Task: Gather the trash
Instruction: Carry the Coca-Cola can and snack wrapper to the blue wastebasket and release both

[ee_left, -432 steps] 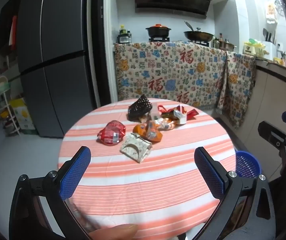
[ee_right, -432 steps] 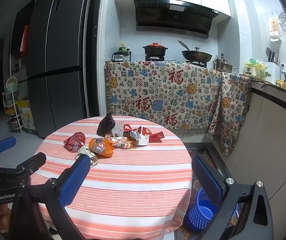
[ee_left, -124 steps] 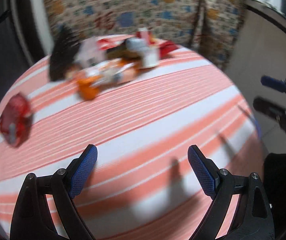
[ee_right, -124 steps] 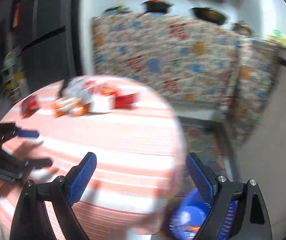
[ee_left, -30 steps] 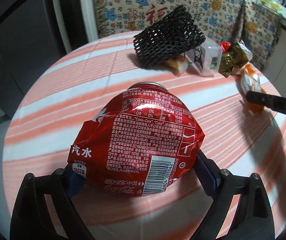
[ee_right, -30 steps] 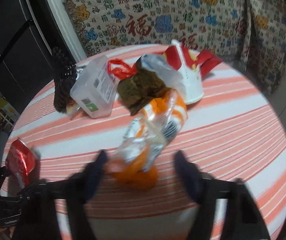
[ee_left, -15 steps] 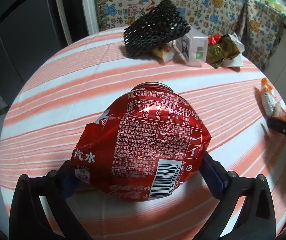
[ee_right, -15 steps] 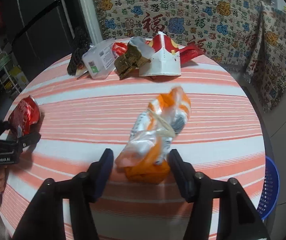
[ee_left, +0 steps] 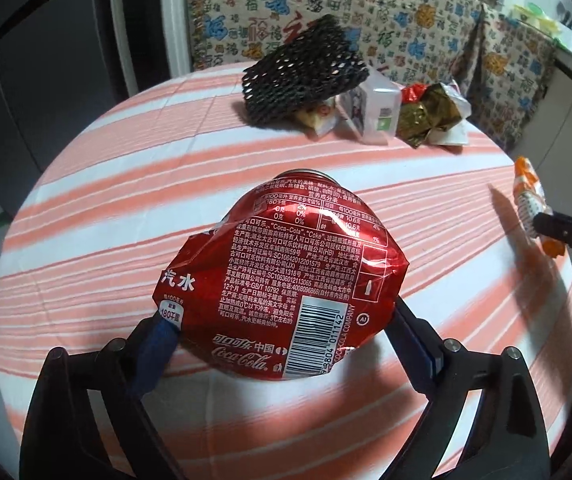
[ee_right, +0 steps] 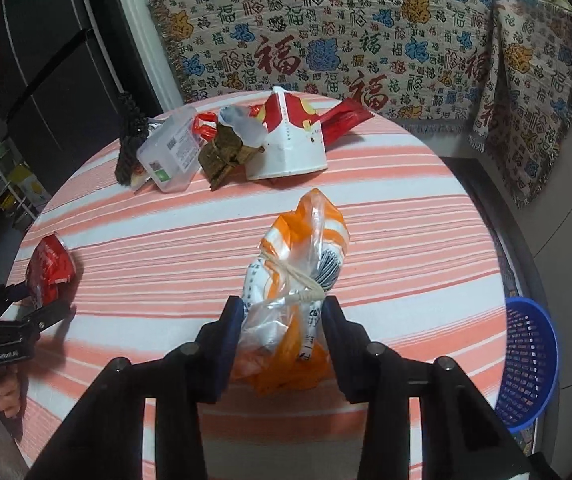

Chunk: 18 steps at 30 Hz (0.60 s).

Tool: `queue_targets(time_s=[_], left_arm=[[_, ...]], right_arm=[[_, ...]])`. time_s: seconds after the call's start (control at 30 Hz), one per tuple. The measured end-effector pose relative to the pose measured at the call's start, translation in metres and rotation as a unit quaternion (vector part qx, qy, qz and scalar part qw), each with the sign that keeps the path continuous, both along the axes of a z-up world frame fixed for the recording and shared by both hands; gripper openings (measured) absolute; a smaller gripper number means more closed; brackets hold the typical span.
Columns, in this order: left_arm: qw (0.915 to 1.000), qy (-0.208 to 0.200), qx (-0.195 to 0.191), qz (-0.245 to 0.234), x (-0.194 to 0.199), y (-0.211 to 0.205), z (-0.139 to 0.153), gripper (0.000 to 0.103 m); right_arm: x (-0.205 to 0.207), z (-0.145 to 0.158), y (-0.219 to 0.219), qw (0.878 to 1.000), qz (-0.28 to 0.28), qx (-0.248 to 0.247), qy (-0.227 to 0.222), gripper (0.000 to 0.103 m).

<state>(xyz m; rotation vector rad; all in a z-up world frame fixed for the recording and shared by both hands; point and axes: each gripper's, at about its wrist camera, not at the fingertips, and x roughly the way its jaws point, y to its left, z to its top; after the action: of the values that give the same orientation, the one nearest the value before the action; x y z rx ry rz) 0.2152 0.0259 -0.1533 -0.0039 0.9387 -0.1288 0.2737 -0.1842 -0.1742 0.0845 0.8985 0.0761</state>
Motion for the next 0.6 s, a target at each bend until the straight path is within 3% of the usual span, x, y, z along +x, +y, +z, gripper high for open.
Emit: queue_targets(time_s=[0.3, 0.6], left_arm=[[0.9994, -0.016, -0.011, -0.029, -0.009, -0.038, 0.019, 0.095], [0.9971, -0.031, -0.033, -0.060, -0.012, -0.095, 0.040, 0.095]], right_arm=[[-0.028, 0.019, -0.014, 0.999, 0.043, -0.002, -0.012, 0.041], [-0.051, 0.030, -0.045, 0.999, 0.048, -0.008, -0.020, 0.041]])
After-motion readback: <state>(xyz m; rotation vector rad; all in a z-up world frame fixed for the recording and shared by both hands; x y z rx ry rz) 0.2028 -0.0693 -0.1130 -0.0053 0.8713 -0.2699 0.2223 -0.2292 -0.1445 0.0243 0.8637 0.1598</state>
